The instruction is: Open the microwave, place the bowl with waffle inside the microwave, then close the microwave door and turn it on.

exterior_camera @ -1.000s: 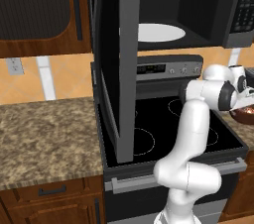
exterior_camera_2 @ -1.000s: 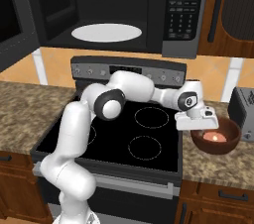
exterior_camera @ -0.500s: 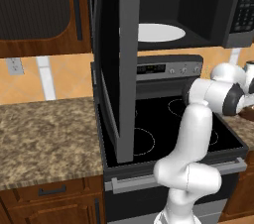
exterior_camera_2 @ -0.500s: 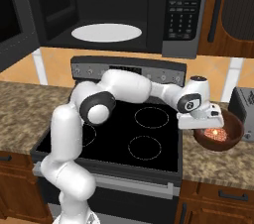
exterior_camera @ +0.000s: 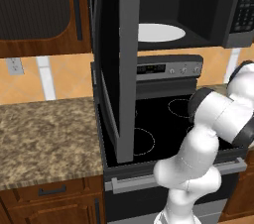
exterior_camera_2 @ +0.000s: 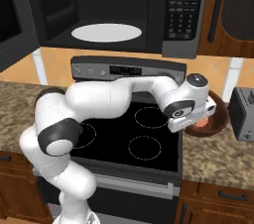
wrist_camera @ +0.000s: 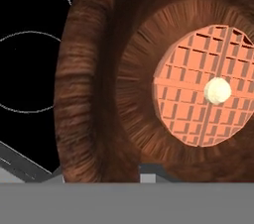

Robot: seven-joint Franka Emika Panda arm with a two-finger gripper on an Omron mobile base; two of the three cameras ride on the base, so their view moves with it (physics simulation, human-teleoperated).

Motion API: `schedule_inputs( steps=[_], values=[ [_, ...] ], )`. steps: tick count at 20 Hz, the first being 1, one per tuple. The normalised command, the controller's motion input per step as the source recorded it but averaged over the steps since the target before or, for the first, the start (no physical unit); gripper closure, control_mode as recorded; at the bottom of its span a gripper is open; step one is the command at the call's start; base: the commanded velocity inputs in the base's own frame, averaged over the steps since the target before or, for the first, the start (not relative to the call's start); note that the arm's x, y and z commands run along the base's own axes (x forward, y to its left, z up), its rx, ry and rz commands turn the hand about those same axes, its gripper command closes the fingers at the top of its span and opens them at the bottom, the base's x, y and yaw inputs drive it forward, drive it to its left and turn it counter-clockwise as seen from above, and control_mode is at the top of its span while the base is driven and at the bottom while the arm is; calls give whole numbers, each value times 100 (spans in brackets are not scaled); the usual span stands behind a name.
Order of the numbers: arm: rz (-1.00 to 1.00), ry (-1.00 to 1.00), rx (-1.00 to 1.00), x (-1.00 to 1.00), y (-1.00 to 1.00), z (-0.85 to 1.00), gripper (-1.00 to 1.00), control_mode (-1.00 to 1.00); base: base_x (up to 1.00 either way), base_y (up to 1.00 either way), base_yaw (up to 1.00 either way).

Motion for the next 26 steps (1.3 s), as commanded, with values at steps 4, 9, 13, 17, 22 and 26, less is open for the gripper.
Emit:
schedule_inputs(
  steps=[4, 9, 13, 17, 22, 26],
  values=[
    [47, -16, -14, -81, 72, 80, 100, -100, 0, 0, 0],
    [42, -17, -9, -41, 85, 97, 100, -100, 0, 0, 0],
    [37, -30, -21, -22, 100, 81, 100, -100, 0, 0, 0],
    [26, -20, -14, -9, 97, 98, 100, -100, 0, 0, 0],
    [6, -9, -15, 3, 98, 95, 100, -100, 0, 0, 0],
    [0, -11, -16, 34, 79, 99, 100, -100, 0, 0, 0]
  ],
)
